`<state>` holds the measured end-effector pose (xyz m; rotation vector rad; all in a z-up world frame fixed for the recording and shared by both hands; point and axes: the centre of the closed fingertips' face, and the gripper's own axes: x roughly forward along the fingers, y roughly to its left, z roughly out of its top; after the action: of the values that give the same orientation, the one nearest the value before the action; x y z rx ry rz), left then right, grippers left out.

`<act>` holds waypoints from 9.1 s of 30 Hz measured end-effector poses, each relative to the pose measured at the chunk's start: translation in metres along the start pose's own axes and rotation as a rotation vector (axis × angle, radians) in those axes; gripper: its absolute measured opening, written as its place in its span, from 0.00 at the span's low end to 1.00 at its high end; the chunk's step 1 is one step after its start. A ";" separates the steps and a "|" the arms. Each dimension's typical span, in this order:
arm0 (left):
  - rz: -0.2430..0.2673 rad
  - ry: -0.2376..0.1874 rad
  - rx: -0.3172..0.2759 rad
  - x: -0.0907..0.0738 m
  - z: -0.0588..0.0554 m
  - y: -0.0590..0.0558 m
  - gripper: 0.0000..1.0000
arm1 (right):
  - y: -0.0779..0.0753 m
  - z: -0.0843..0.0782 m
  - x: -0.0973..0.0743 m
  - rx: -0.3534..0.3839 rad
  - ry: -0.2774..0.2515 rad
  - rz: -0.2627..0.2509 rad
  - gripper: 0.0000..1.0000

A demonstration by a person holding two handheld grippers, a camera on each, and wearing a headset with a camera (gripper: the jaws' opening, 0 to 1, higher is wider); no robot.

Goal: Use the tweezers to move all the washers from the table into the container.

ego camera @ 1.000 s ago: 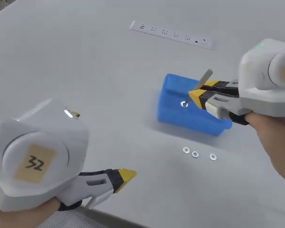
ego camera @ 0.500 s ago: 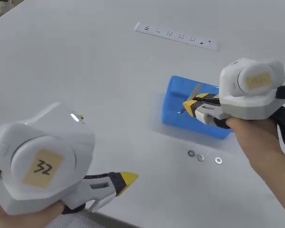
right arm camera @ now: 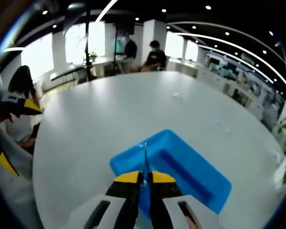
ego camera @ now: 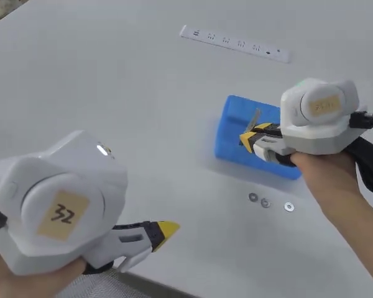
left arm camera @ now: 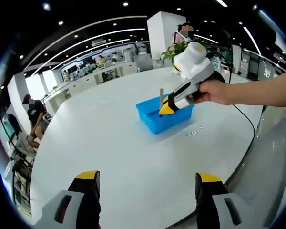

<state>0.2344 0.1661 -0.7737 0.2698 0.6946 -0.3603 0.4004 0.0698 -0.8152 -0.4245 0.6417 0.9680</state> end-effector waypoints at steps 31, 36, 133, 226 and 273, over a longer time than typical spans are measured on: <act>-0.012 -0.013 0.011 0.000 0.005 -0.005 0.88 | 0.024 0.015 -0.087 -0.035 -0.090 0.005 0.04; -0.013 -0.013 0.011 -0.001 0.005 -0.006 0.88 | 0.040 -0.001 -0.087 -0.021 -0.070 0.026 0.04; 0.032 0.030 0.033 0.002 -0.005 0.006 0.81 | -0.010 -0.007 -0.017 0.086 -0.038 -0.091 0.04; 0.018 0.020 0.059 0.004 0.005 0.001 0.78 | 0.025 -0.070 -0.076 0.189 -0.002 -0.064 0.04; 0.022 0.036 0.075 0.004 0.001 0.002 0.76 | 0.026 -0.067 -0.067 0.215 -0.031 -0.066 0.03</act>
<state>0.2386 0.1663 -0.7759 0.3557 0.7141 -0.3620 0.3299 0.0016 -0.8212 -0.2390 0.6916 0.8311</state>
